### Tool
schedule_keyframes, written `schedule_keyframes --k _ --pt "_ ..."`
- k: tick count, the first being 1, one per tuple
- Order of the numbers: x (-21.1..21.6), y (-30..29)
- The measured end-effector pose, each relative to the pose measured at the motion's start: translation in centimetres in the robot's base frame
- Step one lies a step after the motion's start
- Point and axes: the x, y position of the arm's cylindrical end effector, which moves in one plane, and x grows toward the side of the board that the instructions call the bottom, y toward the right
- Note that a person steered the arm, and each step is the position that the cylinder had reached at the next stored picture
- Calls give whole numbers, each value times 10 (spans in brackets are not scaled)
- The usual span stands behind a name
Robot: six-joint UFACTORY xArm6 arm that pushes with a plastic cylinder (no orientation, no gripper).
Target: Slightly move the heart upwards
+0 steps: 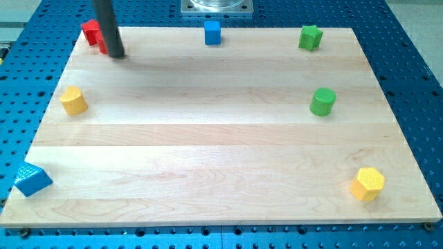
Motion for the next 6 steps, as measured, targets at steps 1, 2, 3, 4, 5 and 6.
schedule_keyframes --k 1,2,3,4,5,6 --pt "58 2" --pt "138 10" --pt "196 11" --pt "197 -22" --pt "180 -28" --pt "146 -28"
